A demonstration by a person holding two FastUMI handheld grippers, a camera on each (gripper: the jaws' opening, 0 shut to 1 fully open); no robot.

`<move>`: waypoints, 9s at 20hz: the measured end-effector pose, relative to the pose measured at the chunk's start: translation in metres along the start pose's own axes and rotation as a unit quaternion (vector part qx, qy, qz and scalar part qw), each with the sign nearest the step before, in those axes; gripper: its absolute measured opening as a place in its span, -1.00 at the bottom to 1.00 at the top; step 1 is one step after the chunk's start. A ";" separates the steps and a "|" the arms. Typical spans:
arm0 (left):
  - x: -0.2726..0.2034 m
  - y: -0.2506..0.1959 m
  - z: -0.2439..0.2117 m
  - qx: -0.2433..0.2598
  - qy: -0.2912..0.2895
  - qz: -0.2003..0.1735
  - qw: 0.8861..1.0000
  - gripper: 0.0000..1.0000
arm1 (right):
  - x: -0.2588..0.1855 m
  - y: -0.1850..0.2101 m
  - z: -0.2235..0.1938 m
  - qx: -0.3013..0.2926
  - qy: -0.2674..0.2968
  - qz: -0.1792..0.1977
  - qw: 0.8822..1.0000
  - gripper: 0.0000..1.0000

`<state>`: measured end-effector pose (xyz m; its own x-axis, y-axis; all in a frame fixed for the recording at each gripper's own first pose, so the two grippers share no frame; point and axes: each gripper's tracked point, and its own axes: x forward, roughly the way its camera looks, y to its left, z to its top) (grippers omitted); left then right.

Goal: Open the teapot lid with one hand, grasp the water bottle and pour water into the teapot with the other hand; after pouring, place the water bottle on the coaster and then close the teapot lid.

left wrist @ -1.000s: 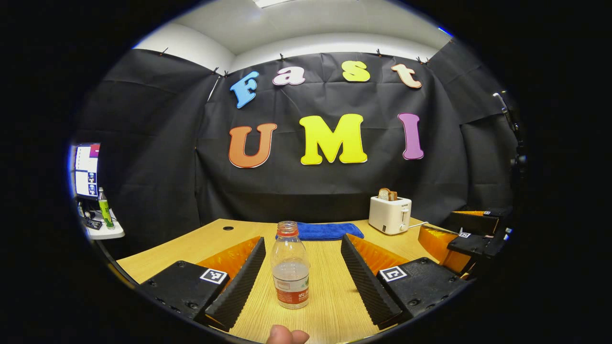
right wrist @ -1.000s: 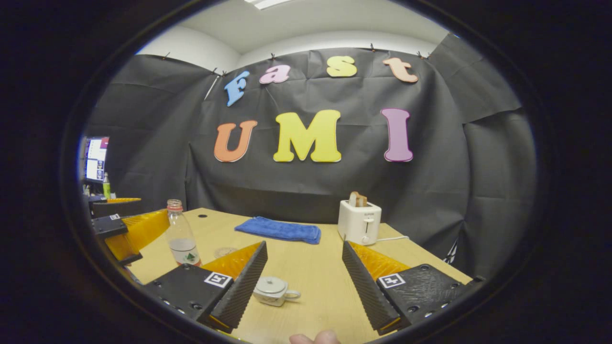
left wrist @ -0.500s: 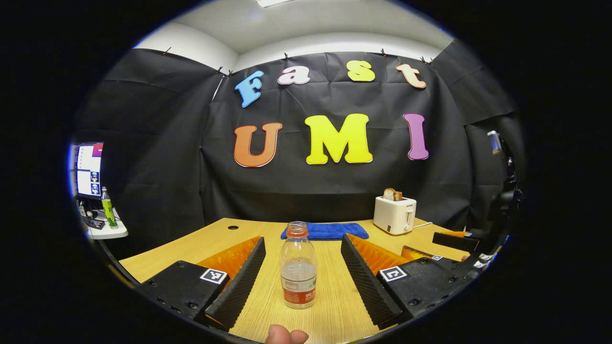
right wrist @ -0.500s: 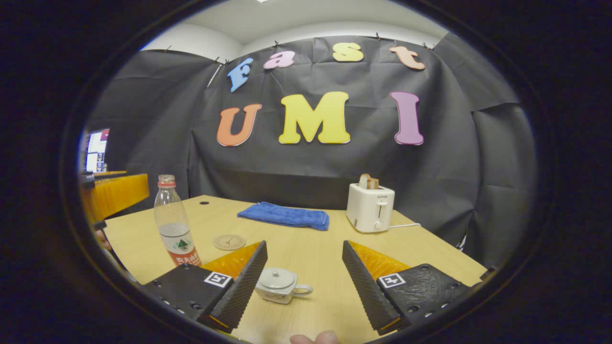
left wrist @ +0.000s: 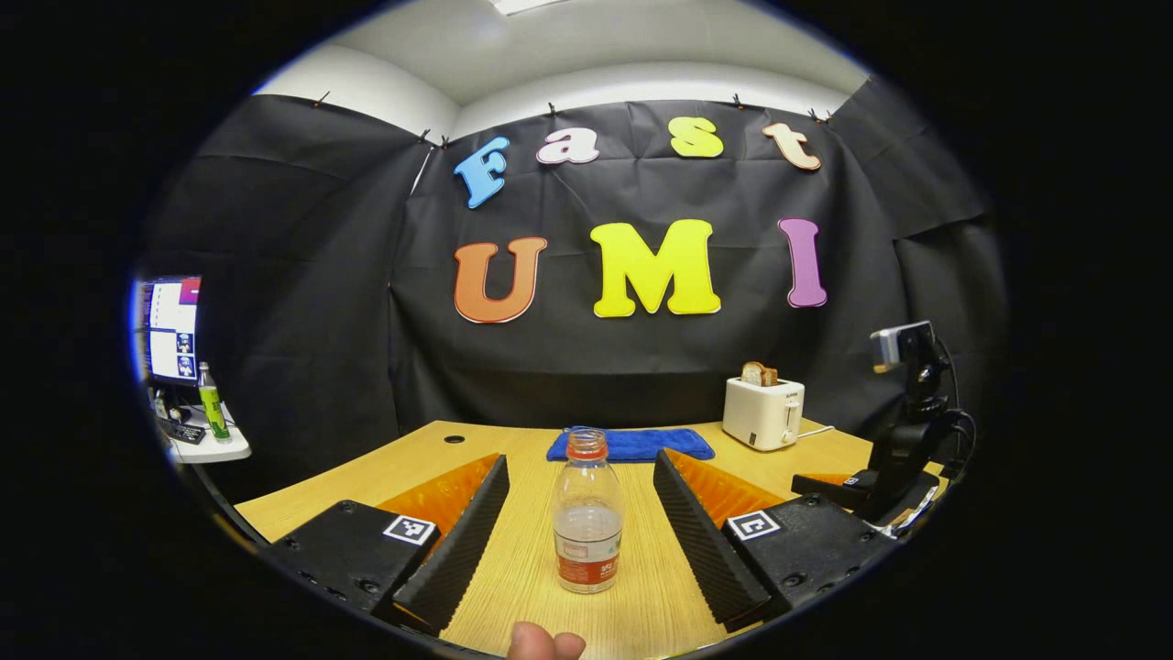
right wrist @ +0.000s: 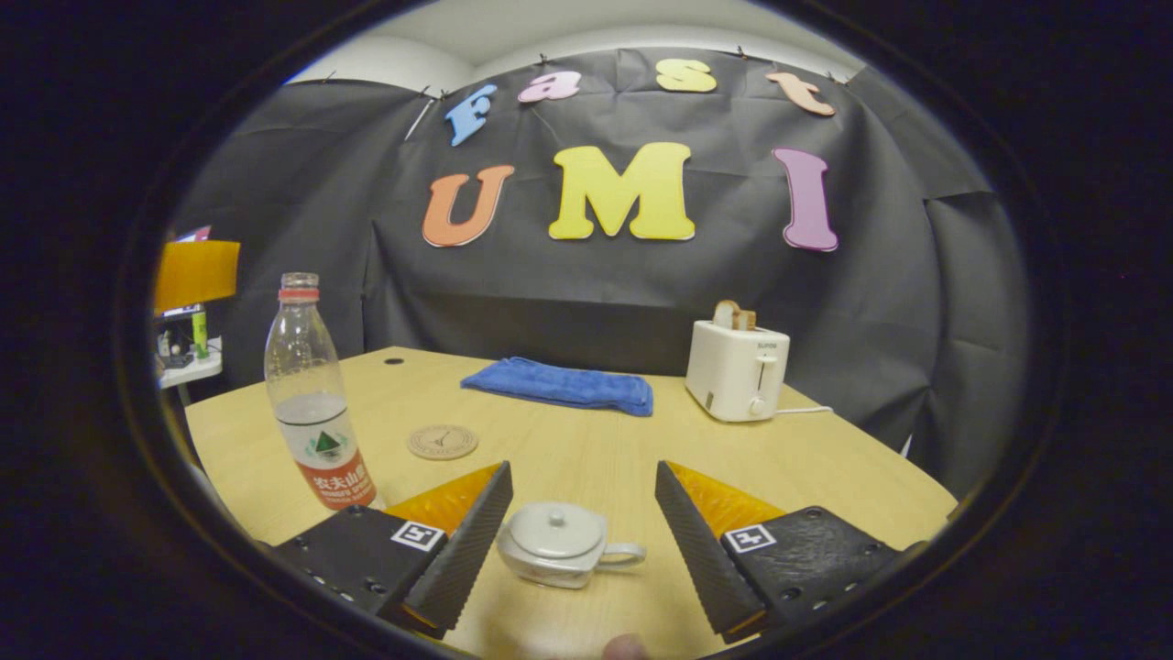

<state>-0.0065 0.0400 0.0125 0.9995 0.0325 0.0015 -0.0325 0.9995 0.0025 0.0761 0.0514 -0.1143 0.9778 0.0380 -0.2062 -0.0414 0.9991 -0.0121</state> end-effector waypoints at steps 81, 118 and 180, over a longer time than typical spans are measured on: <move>0.058 -0.005 -0.110 0.622 0.127 -0.021 0.772 0.52 | -0.075 -0.128 -0.003 -0.013 -0.001 0.029 0.999 -1.00; 0.087 -0.042 -0.067 0.828 0.092 0.001 0.553 0.44 | -0.084 -0.160 -0.023 0.012 0.002 0.025 1.000 -1.00; 0.032 -0.019 -0.039 0.060 0.021 -0.007 0.998 0.46 | -0.095 -0.076 0.025 0.003 -0.024 0.067 0.997 -1.00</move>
<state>0.0260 0.0222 -0.0262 0.9989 0.0220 -0.0407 -0.0169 0.9924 0.1218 -0.0084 -0.0272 -0.0695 0.9720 0.1727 -0.1592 -0.1720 0.9849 0.0182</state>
